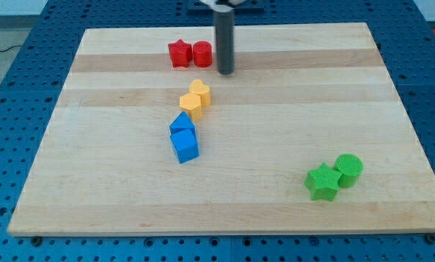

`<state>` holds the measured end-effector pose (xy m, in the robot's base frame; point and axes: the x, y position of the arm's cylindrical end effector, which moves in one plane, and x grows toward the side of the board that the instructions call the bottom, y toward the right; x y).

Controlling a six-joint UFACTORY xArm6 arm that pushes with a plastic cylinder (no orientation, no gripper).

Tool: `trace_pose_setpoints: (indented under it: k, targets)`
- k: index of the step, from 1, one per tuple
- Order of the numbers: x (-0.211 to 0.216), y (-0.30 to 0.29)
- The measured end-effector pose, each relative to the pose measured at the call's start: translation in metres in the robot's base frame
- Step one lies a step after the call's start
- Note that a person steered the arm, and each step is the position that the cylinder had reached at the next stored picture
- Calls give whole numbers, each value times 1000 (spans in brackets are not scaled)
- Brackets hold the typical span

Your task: Go and point your arm at the bottom right corner

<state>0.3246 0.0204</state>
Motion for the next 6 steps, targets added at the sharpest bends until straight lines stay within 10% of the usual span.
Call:
trace_pose_setpoints:
  k: [2, 4, 6]
  targets:
    - [25, 165]
    - [170, 312]
    - [261, 272]
